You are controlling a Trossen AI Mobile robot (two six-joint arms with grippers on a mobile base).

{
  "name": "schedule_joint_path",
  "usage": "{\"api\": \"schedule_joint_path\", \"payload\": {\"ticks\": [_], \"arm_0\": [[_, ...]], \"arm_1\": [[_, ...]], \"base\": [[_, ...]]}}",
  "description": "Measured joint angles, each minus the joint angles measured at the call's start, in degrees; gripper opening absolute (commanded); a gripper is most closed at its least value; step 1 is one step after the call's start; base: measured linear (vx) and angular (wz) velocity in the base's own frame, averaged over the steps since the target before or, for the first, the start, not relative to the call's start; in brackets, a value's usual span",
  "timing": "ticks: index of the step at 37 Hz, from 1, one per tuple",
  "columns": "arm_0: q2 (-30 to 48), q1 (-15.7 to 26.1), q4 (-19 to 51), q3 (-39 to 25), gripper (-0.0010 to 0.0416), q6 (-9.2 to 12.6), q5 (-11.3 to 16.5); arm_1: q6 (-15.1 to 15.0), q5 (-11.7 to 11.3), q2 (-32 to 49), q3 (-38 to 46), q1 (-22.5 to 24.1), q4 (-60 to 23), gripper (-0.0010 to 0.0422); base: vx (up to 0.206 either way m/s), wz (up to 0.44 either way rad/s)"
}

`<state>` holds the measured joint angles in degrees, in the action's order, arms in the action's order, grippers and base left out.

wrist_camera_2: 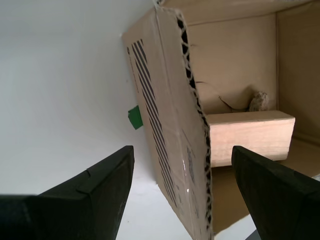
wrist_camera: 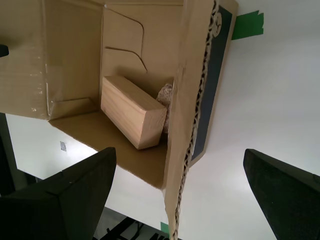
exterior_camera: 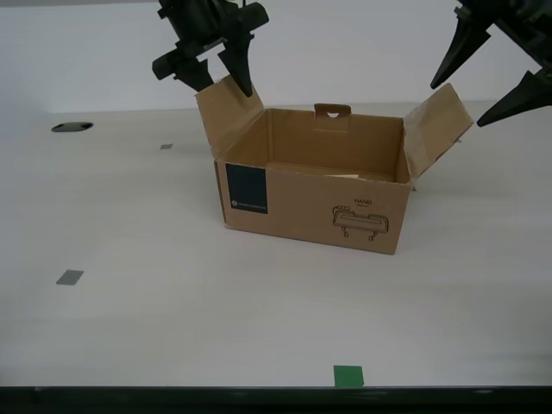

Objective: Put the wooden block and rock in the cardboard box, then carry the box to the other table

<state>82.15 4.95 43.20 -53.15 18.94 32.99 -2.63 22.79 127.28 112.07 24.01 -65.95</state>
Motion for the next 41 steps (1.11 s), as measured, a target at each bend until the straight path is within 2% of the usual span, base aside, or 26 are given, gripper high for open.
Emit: {"api": "schedule_joint_path", "payload": {"ticks": [8, 23, 34, 41], "arm_0": [[1.9, 0.42, -3.78, 0.0, 0.0355, -0.02, 0.02], [2.05, 0.74, -5.51, 1.25, 0.0355, 0.44, 0.02], [8.31, 1.6, -9.27, 1.05, 0.0355, 1.29, 0.02], [12.2, 2.21, -10.19, -1.9, 0.0355, 1.46, 0.02]], "arm_1": [[0.81, 0.02, 0.02, -3.37, 0.83, 2.73, 0.0263], [2.27, 0.02, 0.02, -6.99, 1.11, 5.79, 0.0263], [2.58, 0.02, 0.02, -7.08, 1.14, 5.97, 0.0263], [2.73, 0.0, 0.02, -7.08, 1.14, 6.21, 0.0263]], "base": [[0.0, 0.0], [0.0, 0.0], [0.0, 0.0], [0.0, 0.0]]}}
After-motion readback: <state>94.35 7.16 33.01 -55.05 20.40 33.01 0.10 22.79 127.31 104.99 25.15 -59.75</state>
